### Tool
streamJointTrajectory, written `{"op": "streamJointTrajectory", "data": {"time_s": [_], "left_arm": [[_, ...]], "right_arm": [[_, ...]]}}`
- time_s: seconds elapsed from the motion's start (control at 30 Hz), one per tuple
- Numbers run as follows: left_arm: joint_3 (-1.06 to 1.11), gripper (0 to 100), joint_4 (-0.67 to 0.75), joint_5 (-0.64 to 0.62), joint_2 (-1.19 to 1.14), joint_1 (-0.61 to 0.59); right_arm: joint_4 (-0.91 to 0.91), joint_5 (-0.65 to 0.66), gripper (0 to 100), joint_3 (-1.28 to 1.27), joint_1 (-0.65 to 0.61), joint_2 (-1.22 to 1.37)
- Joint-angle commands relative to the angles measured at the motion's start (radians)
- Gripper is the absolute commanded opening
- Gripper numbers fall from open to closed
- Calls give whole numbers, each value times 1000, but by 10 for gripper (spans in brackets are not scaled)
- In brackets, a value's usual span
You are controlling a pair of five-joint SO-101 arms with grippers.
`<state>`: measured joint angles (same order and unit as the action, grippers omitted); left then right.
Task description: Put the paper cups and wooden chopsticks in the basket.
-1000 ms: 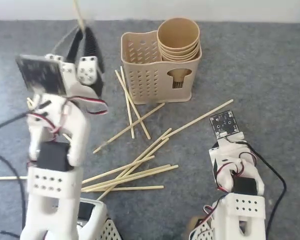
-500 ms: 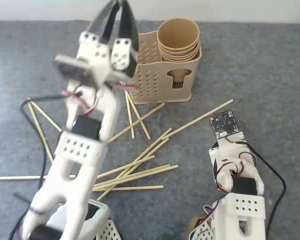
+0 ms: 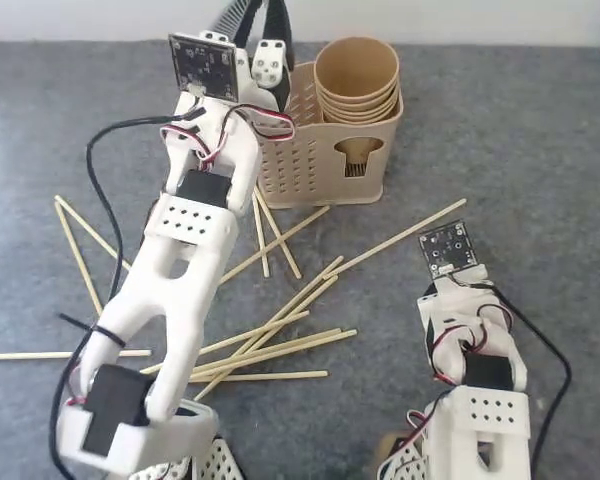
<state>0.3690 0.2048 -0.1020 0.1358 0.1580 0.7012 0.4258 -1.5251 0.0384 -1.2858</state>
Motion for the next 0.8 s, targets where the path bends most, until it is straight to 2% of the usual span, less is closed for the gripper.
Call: {"op": "streamJointTrajectory", "data": {"time_s": [0.0, 0.07, 0.2, 0.37, 0.57, 0.77], "left_arm": [[39, 268, -5, 0, 64, -21], [70, 310, -97, 0, 130, -25], [59, 298, -393, 0, 307, -66], [15, 298, -764, 0, 532, -198], [10, 299, -1131, 0, 738, -479], [12, 299, -1326, 0, 809, -827]], "right_arm": [[-25, 14, 9, 8, 2, -19], [-25, 14, 9, 8, 2, -19], [-25, 14, 9, 8, 2, -19], [-22, 14, 9, 6, 1, -19], [36, 6, 9, 38, -22, -16], [262, 8, 9, 209, -216, -10]]}}
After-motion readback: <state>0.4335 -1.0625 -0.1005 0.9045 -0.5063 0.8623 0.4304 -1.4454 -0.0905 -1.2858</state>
